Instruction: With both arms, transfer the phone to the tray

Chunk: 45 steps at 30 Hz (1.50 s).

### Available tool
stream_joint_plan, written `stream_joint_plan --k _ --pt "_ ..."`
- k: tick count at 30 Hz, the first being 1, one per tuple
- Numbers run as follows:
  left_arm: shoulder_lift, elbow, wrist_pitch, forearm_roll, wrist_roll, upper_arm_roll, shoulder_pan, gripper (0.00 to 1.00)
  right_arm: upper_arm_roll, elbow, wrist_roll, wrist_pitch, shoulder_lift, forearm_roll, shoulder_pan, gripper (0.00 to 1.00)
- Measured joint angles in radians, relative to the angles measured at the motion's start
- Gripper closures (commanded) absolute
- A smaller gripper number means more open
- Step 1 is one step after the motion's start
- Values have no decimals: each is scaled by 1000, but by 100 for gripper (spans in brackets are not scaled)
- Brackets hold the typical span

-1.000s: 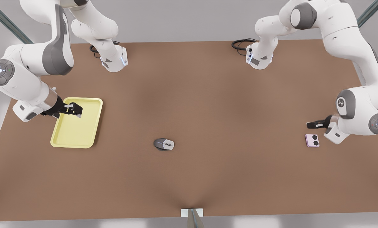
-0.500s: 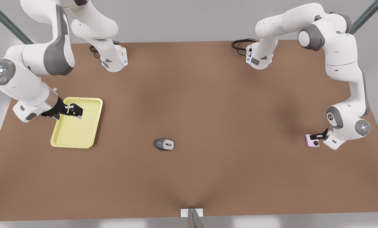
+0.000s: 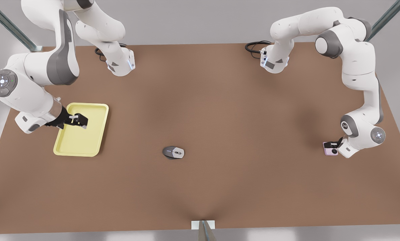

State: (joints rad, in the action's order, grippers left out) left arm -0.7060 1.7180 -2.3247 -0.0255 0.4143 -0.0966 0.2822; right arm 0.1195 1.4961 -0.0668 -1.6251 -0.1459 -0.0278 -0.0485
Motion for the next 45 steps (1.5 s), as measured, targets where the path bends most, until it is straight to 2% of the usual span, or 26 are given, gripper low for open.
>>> stream_joint_plan --k 13,15,29,32,35,39,45 --pt "-29 -5 -21 -12 -98 0 -6 0 0 -2 -2 -8 -14 1 -5 0" --pt "-34 -5 -23 -4 -117 0 -6 33 0 -2 -2 -9 -15 1 -6 0" --pt "-25 -6 -28 14 -223 0 -8 31 0 0 -2 -23 -17 -2 1 0" --pt "27 16 -22 11 -237 2 -23 31 0 1 -2 -30 -18 -3 1 0" --pt "131 75 10 9 -275 5 -155 31 0 1 -2 -33 -21 -3 -3 0" --pt "196 68 95 1 -397 22 -492 31 0 0 -2 -36 -23 -3 -4 0" --pt "31 -304 260 -37 -706 68 -893 31 0 -1 -2 -38 -22 -2 -5 0"
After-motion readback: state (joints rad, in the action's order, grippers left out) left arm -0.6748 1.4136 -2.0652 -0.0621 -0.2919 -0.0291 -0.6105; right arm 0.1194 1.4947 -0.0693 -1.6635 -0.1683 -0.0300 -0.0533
